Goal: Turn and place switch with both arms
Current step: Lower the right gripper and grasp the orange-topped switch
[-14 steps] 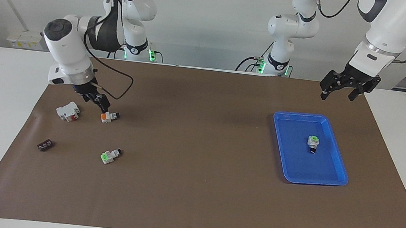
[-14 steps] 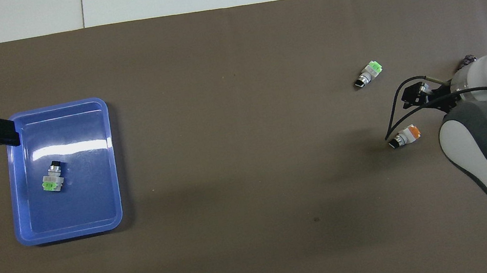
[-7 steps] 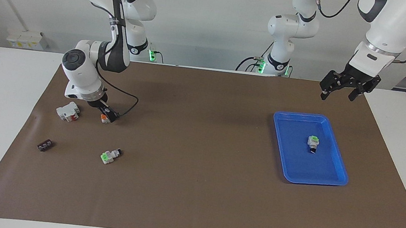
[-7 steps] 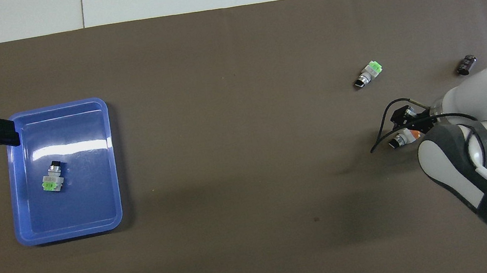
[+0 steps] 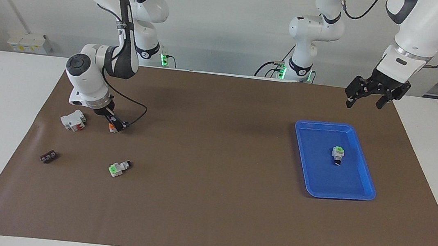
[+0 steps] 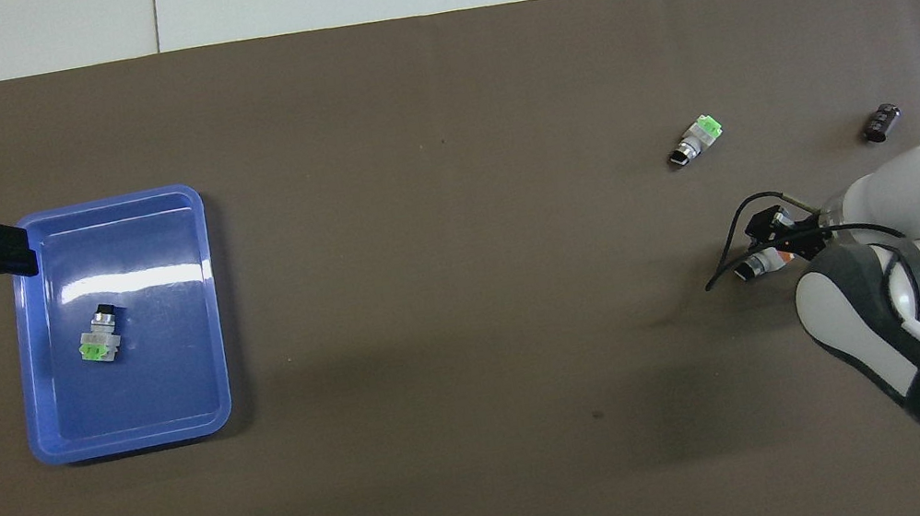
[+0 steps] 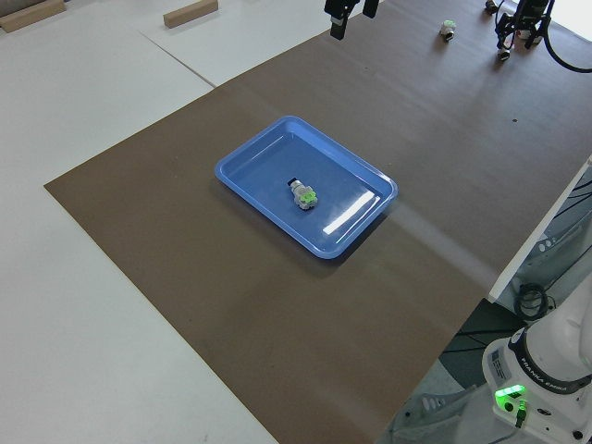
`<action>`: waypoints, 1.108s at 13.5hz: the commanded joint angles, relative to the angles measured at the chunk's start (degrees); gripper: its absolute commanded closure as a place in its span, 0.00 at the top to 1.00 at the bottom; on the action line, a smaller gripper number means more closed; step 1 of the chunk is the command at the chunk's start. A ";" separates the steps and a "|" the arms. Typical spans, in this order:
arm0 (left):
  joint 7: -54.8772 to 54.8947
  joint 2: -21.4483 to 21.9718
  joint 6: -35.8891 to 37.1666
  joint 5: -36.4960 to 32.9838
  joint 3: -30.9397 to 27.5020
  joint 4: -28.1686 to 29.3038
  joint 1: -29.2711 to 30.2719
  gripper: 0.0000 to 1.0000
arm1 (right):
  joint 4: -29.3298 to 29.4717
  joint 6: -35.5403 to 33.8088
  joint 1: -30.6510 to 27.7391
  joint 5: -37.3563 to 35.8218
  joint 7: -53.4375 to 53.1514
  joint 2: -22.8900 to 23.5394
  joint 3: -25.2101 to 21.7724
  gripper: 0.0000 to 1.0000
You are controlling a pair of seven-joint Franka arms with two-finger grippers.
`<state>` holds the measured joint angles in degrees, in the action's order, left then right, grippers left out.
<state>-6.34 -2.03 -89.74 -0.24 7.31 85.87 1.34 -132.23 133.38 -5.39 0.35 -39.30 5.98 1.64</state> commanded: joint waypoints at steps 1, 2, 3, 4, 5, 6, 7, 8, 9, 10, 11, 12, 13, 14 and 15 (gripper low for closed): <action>0.45 1.59 -0.17 0.06 0.17 1.67 0.59 1.00 | -1.10 1.36 -0.50 0.97 -1.39 -0.44 0.56 1.00; 0.45 1.59 -0.17 0.06 0.17 1.75 0.50 1.00 | -1.19 1.36 -0.33 1.23 -1.39 -0.44 0.56 1.00; 0.45 1.59 -0.17 0.06 0.17 1.76 0.59 1.00 | -1.28 1.36 -0.24 1.24 -1.39 -0.44 0.56 0.99; 0.45 1.59 -0.17 0.06 0.17 1.76 0.59 1.00 | -1.19 1.44 -0.33 1.32 -1.39 -0.44 0.56 0.96; 0.45 1.59 -0.17 0.06 0.17 1.76 0.59 1.00 | -1.19 1.44 -0.41 1.41 -1.39 -0.44 0.56 0.93; 0.45 1.59 -0.17 0.06 0.17 1.76 0.50 1.00 | -1.19 1.53 -0.33 2.11 -1.39 -0.44 0.56 0.91; 0.45 1.59 -0.17 0.06 0.17 1.76 0.59 1.00 | -1.19 1.62 -0.33 3.86 -0.79 -0.01 0.56 0.90; 0.45 1.59 -0.17 0.06 0.17 1.67 0.59 1.00 | -1.19 1.62 -0.33 4.92 -0.52 0.17 0.56 0.88; 0.45 1.59 -0.17 0.06 0.17 1.75 0.59 1.00 | -1.19 1.71 -0.41 5.02 -0.52 0.26 0.56 0.83; 0.45 1.59 -0.17 0.06 0.17 1.76 0.59 1.00 | -1.19 1.97 -0.33 5.02 -0.43 0.17 0.56 0.69; 0.45 1.59 -0.17 0.06 0.17 1.76 0.59 1.00 | -1.19 1.97 -0.33 5.02 -0.43 0.26 0.56 0.50; 0.45 1.59 -0.17 0.06 0.17 1.76 0.59 1.00 | -1.19 2.06 -0.41 5.02 -0.43 0.26 0.56 0.48; 0.45 1.51 -0.17 0.06 0.17 1.76 0.59 1.00 | -1.19 2.23 -0.76 5.02 -0.17 0.26 0.56 0.48; 0.45 1.59 -0.17 0.06 0.17 1.76 0.59 1.00 | -1.19 3.02 -0.85 5.02 0.62 0.35 0.56 0.48; 0.45 1.59 -0.17 0.06 0.17 1.76 0.59 1.00 | -1.19 3.72 -1.03 5.02 1.24 0.43 0.56 0.47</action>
<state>-6.34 -2.03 -89.74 -0.24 7.31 85.88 1.34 -132.66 134.60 -5.43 4.36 -39.85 6.39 1.75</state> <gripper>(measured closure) 0.000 0.524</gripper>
